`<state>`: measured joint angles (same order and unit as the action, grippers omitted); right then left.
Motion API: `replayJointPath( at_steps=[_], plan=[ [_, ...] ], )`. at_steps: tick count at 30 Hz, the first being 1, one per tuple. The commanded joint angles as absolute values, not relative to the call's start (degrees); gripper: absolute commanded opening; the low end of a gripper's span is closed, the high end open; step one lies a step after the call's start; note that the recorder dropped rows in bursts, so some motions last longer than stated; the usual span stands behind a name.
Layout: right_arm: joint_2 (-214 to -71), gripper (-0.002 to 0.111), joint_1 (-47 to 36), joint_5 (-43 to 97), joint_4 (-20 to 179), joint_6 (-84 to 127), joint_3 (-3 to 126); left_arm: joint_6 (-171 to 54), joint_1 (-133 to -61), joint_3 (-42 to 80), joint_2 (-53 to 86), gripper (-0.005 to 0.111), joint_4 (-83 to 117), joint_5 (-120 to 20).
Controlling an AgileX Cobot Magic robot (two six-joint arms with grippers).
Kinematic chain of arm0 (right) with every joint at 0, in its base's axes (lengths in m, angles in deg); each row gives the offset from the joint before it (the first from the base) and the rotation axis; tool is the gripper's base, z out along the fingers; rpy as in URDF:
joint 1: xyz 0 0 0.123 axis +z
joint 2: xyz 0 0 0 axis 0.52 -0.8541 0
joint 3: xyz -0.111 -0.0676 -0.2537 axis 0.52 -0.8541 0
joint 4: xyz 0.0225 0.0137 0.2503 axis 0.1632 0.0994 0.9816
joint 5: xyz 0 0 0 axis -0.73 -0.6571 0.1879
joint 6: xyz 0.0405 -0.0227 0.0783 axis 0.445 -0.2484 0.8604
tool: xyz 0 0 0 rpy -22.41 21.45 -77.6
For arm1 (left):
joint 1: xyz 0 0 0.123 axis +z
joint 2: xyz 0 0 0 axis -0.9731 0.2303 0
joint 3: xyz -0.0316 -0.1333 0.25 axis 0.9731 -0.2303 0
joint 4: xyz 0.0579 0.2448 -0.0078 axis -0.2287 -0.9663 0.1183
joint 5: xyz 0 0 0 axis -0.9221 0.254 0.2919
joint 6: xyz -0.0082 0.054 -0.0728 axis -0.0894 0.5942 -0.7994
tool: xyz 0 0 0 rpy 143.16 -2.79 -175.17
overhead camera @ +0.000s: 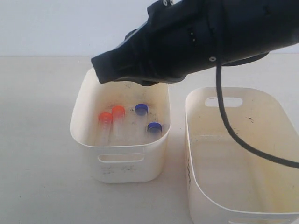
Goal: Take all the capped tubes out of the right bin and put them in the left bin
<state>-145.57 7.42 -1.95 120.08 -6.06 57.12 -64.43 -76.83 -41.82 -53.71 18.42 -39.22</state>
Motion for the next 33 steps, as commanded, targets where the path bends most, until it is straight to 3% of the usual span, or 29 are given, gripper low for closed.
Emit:
replayJointPath(
  at_steps=[1,11,17,22,28,33],
  plan=[
    [-145.1,0.000,7.5,-1.7,119.5,-6.1,57.3,-64.7,-77.2,-41.7,-53.5,0.004,18.6,-39.6],
    [-144.1,0.000,7.5,-1.0,119.3,-6.1,57.3,-64.7,-77.2,-41.7,-53.5,0.004,18.6,-39.6],
    [-135.7,0.000,6.5,-1.6,113.1,-6.1,57.3,-64.7,-77.2,-41.7,-53.5,0.004,18.6,-39.6],
    [-125.0,0.000,-3.0,-3.0,112.3,-2.0,52.6,-64.7,-77.2,-41.7,-53.5,0.004,18.6,-39.6],
    [-110.3,0.000,-18.3,-0.4,112.3,1.2,39.3,-64.7,-77.2,-41.7,-53.5,0.004,18.6,-39.6],
    [-96.4,0.000,-25.2,5.8,112.4,2.9,27.0,-64.7,-77.2,-41.7,-53.5,0.004,18.6,-39.6]
  ],
)
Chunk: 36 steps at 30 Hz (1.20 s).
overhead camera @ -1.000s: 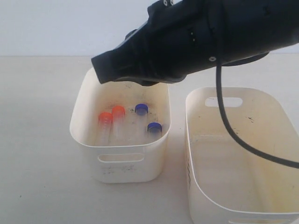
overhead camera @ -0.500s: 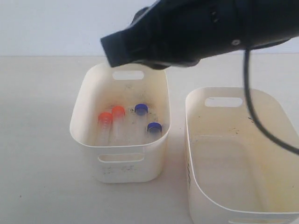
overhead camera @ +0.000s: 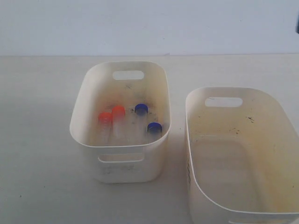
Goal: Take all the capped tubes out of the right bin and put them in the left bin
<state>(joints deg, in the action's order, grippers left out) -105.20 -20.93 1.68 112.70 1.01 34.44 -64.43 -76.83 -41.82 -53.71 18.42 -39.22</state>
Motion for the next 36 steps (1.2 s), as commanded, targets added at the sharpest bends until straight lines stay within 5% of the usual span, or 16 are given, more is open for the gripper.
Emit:
replayJointPath(
  at_steps=[1,13,24,36],
  plan=[
    [-93.8,0.000,-26.1,6.9,112.4,3.3,24.8,-64.7,-77.2,-41.7,-53.5,0.004,18.6,-39.6],
    [-71.9,0.000,-28.3,23.6,111.9,5.3,-3.3,-64.7,-77.2,-41.7,-53.5,0.004,18.6,-39.6],
    [-70.7,0.000,-28.5,18.5,107.8,3.4,-3.3,-64.7,-77.2,-41.7,-53.5,0.004,18.6,-39.6],
    [-70.7,0.000,-28.5,7.1,76.3,29.0,-3.3,-64.7,-77.2,-41.7,-53.5,0.004,18.6,-39.6]
  ],
)
